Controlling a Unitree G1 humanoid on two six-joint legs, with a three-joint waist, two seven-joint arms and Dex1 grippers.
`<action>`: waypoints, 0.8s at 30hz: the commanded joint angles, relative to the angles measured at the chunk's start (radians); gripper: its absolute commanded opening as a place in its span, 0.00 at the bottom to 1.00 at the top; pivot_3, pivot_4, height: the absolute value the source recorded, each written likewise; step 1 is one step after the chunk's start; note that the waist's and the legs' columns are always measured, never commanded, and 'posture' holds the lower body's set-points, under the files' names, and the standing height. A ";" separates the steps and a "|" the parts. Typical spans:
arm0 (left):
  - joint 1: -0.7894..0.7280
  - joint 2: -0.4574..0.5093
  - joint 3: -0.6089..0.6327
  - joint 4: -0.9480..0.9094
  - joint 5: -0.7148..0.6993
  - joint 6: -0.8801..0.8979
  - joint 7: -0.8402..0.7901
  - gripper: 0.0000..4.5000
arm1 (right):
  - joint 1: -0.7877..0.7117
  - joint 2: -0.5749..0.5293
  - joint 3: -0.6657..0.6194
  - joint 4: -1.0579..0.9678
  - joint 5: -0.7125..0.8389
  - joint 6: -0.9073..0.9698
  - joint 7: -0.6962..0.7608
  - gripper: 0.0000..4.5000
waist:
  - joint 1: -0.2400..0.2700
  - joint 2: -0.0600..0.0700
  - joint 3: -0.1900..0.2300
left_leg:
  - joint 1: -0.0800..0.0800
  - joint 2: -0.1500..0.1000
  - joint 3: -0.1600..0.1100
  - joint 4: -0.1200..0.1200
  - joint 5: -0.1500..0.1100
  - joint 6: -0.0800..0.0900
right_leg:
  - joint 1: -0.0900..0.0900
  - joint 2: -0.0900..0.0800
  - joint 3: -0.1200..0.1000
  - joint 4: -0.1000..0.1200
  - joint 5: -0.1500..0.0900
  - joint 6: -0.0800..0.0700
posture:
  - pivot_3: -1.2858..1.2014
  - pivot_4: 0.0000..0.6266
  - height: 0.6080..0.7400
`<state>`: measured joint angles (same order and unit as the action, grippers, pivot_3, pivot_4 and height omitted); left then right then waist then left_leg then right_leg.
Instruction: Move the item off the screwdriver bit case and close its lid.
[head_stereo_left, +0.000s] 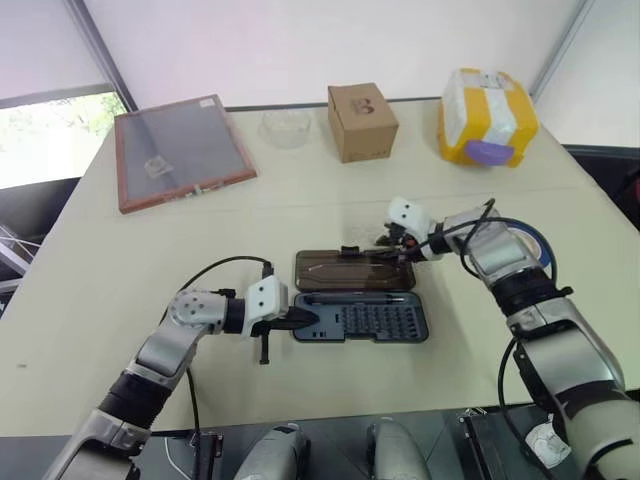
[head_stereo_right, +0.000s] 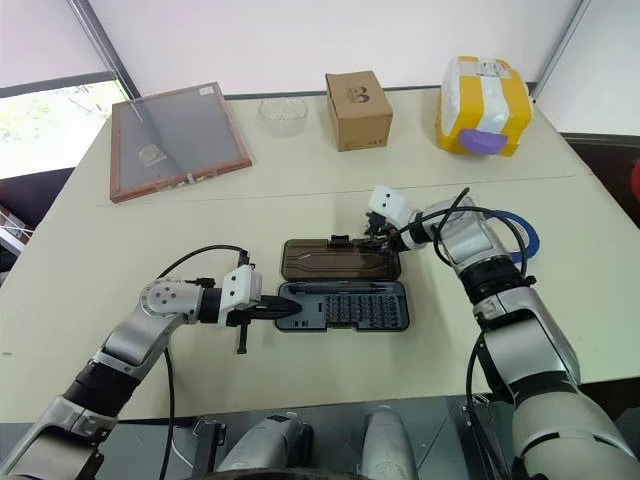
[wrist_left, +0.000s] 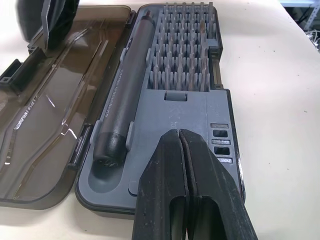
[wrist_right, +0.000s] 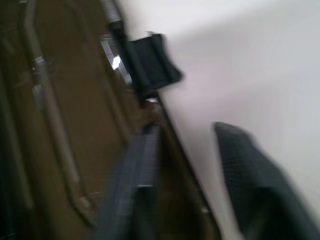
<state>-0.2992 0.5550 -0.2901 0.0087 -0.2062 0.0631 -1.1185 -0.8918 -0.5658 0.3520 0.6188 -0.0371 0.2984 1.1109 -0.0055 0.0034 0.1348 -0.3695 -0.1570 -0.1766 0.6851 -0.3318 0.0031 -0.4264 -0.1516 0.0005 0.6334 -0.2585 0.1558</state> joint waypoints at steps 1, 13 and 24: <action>0.027 0.007 -0.021 0.015 0.034 0.032 0.007 0.00 | 0.016 0.009 0.020 0.067 -0.052 -0.024 -0.013 0.00 | -0.003 -0.003 -0.007 | 0.001 0.000 -0.001 -0.001 0.000 0.000 | 0.001 0.000 0.000 0.000 0.000 0.000 | 0.52 0.24 1.00; 0.019 0.000 -0.026 0.043 0.040 0.026 0.007 0.00 | 0.039 -0.021 0.018 0.022 -0.177 -0.388 -0.122 0.00 | -0.007 -0.002 -0.009 | 0.015 0.000 -0.002 -0.004 -0.001 0.001 | 0.014 0.001 0.000 -0.002 0.000 0.000 | 0.52 0.24 1.00; 0.013 0.003 -0.024 0.045 0.035 0.030 0.001 0.00 | 0.255 -0.119 -0.134 -0.565 -0.176 -0.283 -0.220 0.00 | -0.001 0.001 -0.007 | 0.010 0.000 -0.001 -0.003 -0.001 0.001 | 0.009 0.001 0.000 -0.002 0.000 0.000 | 0.52 0.24 1.00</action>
<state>-0.3077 0.5457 -0.2953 0.0295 -0.2051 0.0760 -1.1128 -0.6335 -0.6680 0.2678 0.1409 -0.2140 0.0001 0.9267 -0.0066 0.0040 0.1273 -0.3593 -0.1570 -0.1778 0.6817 -0.3326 0.0037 -0.4169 -0.1506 0.0010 0.6317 -0.2587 0.1556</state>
